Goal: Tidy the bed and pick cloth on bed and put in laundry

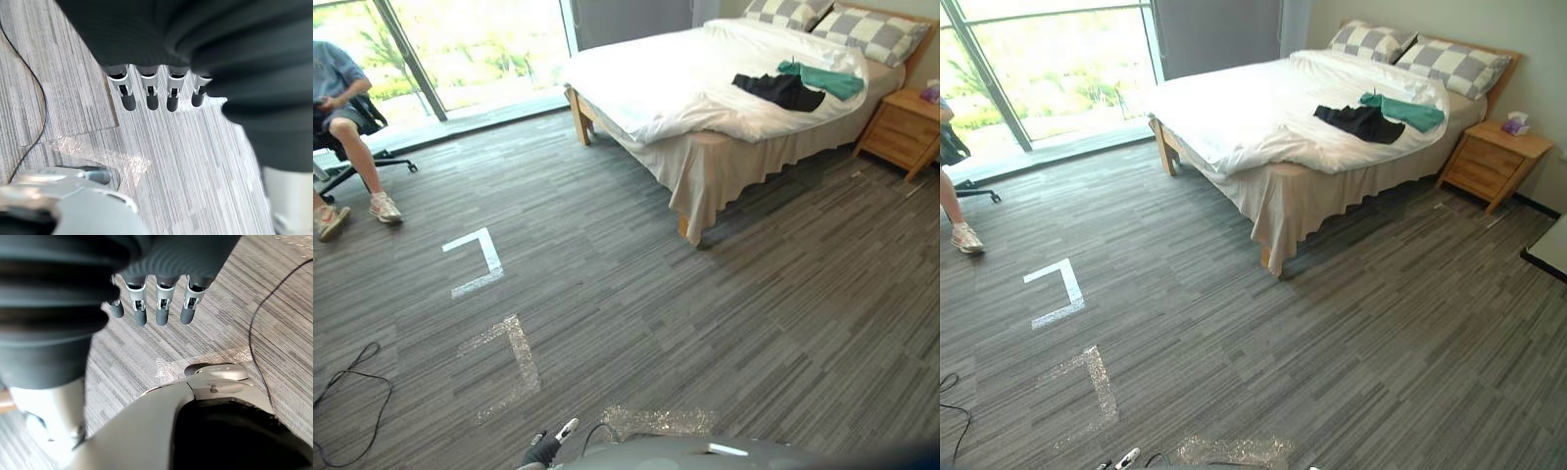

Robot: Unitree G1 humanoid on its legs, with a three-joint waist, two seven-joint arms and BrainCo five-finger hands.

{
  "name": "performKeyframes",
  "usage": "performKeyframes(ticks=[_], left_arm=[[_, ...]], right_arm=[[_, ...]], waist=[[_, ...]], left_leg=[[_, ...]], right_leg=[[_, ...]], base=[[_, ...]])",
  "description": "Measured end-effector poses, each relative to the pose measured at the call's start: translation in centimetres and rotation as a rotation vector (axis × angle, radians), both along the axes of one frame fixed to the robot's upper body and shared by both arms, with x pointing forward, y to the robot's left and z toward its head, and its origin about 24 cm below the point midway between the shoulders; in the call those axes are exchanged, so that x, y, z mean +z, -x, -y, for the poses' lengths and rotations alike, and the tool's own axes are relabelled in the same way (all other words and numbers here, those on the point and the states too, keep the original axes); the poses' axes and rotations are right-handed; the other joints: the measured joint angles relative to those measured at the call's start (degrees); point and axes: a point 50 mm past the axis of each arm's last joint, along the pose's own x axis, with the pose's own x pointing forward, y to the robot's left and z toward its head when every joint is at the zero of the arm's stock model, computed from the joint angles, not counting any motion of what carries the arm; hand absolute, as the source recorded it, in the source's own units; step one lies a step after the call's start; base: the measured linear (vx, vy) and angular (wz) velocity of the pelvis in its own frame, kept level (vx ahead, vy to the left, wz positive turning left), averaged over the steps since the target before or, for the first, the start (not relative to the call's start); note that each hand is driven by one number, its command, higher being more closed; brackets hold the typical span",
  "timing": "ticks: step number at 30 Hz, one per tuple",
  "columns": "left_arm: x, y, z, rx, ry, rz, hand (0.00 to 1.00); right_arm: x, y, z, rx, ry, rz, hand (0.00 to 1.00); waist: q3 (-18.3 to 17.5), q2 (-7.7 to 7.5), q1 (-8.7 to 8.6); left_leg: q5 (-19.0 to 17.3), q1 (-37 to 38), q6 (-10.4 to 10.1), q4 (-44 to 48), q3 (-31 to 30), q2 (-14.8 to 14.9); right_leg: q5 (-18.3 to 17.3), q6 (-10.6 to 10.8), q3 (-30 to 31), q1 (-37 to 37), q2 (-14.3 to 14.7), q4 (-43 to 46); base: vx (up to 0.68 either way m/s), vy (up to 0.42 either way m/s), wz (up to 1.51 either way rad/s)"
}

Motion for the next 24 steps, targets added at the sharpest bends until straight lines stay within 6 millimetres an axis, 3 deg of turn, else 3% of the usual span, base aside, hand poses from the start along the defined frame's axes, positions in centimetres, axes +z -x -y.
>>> performKeyframes(ticks=[16,17,19,20,21,22,24], left_arm=[[0.1,-1.1,0.3,-0.077,0.088,0.051,0.00],[0.1,-1.3,0.3,-0.084,0.095,0.058,0.00],[0.1,-1.8,0.5,-0.089,0.104,0.066,0.00],[0.2,-1.9,0.4,-0.092,0.103,0.067,0.00],[0.2,-1.9,0.1,-0.089,0.097,0.069,0.00],[0.3,-2.1,-0.3,-0.084,0.088,0.072,0.00],[0.3,-1.9,-0.5,-0.078,0.086,0.067,0.00]], right_arm=[[0.1,-0.8,0.0,-0.024,-0.017,0.044,0.00],[0.1,-1.0,0.0,-0.027,-0.015,0.054,0.00],[0.3,-1.4,0.2,-0.059,-0.007,0.085,0.00],[0.4,-1.7,0.2,-0.083,-0.006,0.101,0.00],[0.4,-1.8,0.0,-0.118,-0.017,0.113,0.00],[0.3,-1.7,-0.5,-0.217,-0.050,0.131,0.00],[0.2,-1.6,-0.7,-0.272,-0.063,0.145,0.00]], waist=[[1.2,-0.35,0.11],[1.9,-0.55,0.09],[3.4,-0.30,-0.09],[4.5,-0.52,-0.01],[5.3,-0.40,0.01],[5.9,-1.37,-0.70],[5.9,-1.51,-1.09]], left_leg=[[-0.8,3.5,-1.6,-2.4,1.5,-0.3],[-1.1,3.6,-1.6,-2.3,1.5,-0.3],[-2.5,3.4,-0.3,-1.2,1.7,-0.2],[-3.1,3.4,0.4,-0.2,2.4,-0.1],[-3.5,3.7,1.1,0.5,3.2,-0.2],[-3.9,4.8,1.9,1.5,3.4,-0.2],[-4.5,5.7,1.4,1.8,3.5,0.1]], right_leg=[[-0.1,1.5,0.2,2.6,0.1,-2.3],[-1.8,1.8,0.3,1.3,-0.2,0.8],[-5.8,5.4,0.2,-4.4,-1.2,14.4],[-6.2,6.5,0.2,-9.7,-2.1,25.6],[-5.8,6.7,0.2,-13.7,-3.2,34.1],[-6.6,6.0,-1.2,-16.7,-6.1,41.8],[-6.8,5.9,-2.0,-17.2,-7.9,41.9]], base=[[0.02,-0.017,-0.04],[-0.04,-0.021,0.00],[-0.05,0.002,-0.06],[-0.09,0.011,-0.18],[-0.07,0.014,-0.20],[-0.03,0.024,-0.13],[0.07,0.014,-0.07]])
